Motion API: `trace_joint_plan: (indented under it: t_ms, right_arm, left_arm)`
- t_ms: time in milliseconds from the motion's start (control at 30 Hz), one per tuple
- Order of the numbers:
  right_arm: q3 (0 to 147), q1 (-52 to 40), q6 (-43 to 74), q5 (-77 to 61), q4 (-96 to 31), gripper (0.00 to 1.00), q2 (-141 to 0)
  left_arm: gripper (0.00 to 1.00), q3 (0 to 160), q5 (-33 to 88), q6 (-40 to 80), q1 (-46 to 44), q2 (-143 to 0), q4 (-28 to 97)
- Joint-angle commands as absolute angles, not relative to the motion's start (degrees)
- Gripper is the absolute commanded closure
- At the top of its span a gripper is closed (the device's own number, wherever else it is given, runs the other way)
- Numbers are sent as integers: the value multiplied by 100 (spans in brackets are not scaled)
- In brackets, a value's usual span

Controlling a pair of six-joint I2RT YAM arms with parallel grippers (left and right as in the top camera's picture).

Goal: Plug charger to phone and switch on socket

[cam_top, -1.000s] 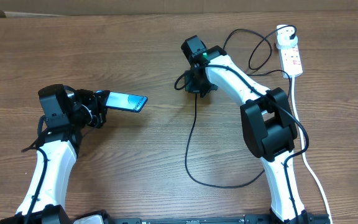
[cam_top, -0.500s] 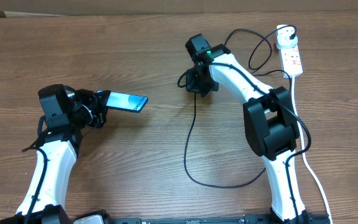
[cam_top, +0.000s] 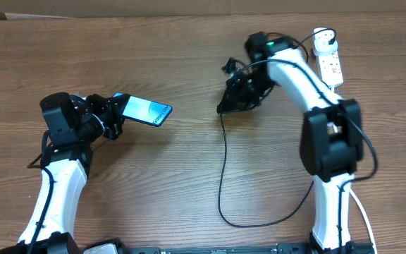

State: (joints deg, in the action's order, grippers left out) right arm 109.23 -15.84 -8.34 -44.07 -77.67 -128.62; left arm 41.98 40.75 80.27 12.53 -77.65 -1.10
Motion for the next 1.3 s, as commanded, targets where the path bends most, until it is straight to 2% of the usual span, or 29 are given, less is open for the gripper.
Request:
trace_joint_plan:
  t_ms: [0, 300, 733, 933, 1133, 1267]
  right_arm:
    - [11045, -1546, -2010, -5505, -8176, 96, -12274]
    - [11030, -1806, -3177, -5819, -9712, 96, -11841]
    - [11017, -2602, -2412, -5800, -9712, 96, -11146]
    - [11017, -2963, -2224, -6193, -9710, 96, -10497]
    - [10866, -3310, -2296, -6270, -9666, 96, -10490]
    - [10630, -3332, -2290, -6267, -9454, 96, -10492]
  left_arm:
    - [96, 4355, 4792, 7920, 1291, -7756, -242]
    - [96, 4355, 5623, 7513, 1404, -7756, -377]
    - [96, 4362, 7205, 7116, 2359, -7822, -558]
    - [96, 4392, 7911, 7990, 2206, -8296, -1890]
    - [96, 4821, 8897, 9203, 1828, -9389, -3837]
    - [96, 5264, 9054, 9695, 1627, -9961, -4471]
